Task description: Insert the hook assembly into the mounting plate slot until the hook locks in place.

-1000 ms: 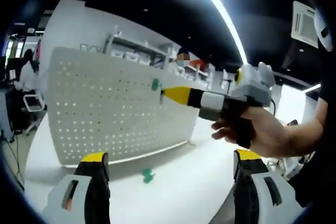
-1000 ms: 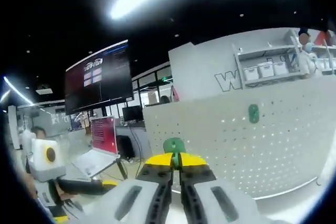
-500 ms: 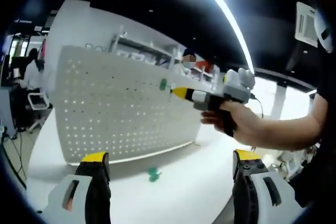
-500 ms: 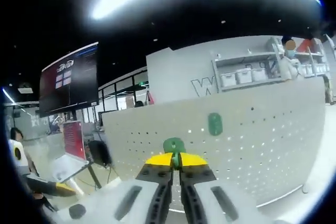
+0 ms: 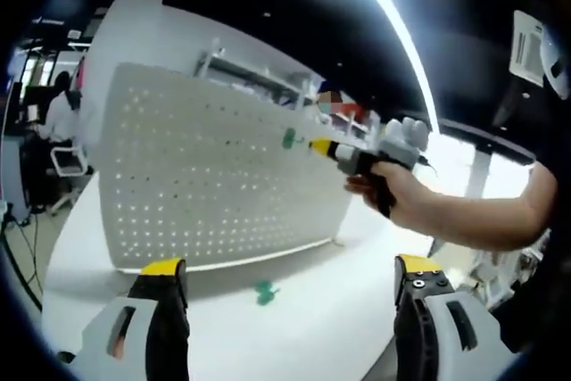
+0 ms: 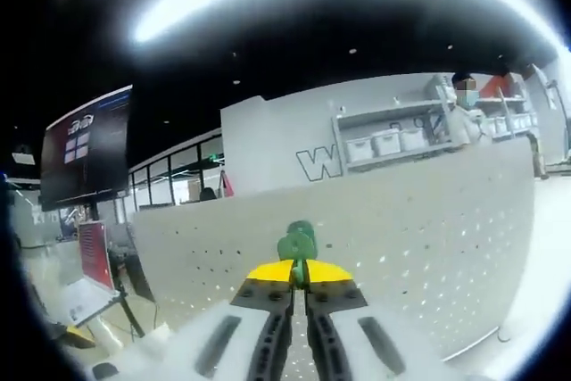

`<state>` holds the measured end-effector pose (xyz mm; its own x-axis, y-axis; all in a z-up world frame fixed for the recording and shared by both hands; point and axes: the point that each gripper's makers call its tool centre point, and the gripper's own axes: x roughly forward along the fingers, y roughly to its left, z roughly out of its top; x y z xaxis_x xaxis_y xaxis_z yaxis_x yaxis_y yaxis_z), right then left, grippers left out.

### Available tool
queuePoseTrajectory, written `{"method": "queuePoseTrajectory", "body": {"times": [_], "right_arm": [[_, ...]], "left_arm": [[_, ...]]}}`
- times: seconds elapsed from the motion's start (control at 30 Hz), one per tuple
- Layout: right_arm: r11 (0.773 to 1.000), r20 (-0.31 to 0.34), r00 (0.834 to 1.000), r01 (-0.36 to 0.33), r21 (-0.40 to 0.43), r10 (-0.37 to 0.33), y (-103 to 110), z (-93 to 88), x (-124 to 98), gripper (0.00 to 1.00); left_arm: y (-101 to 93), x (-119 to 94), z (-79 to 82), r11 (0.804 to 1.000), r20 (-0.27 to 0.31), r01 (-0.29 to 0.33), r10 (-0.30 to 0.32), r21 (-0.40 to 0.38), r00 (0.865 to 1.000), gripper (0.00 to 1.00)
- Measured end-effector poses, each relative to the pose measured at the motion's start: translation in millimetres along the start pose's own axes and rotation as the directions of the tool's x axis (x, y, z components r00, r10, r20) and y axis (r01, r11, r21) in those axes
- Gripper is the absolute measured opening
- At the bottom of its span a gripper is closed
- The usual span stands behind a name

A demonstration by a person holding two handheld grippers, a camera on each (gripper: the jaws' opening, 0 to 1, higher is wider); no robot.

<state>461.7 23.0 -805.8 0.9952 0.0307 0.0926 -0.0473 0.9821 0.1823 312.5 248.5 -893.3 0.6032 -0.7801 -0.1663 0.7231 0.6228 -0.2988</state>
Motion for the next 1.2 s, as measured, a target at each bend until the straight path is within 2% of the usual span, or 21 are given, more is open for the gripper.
{"method": "queuePoseTrajectory", "body": {"times": [0.33, 0.7, 1.0, 1.2], "right_arm": [[0.999, 0.014, 0.999, 0.048, 0.019, -0.048, -24, 2.2, 15, 0.00], [0.998, 0.052, 0.997, 0.063, -0.010, -0.063, -28, 12.5, 29, 0.00], [0.996, 0.053, 0.995, 0.083, -0.011, -0.082, -35, 9.2, 35, 0.00], [0.996, 0.060, 0.994, 0.092, -0.008, -0.091, -35, 7.0, 38, 0.00]], "left_arm": [[2.3, 0, -3.5, 1.000, -0.016, -0.004, 0.004, -0.002, 1.000, 0.95], [7.0, 3, -7.5, 1.000, -0.036, -0.005, 0.005, -0.004, 0.999, 0.93], [7.6, 9, -3.8, 1.000, -0.036, 0.004, -0.004, -0.003, 0.999, 0.92], [11.8, 7, -6.8, 1.000, -0.041, -0.008, 0.008, -0.009, 0.999, 0.91]]}}
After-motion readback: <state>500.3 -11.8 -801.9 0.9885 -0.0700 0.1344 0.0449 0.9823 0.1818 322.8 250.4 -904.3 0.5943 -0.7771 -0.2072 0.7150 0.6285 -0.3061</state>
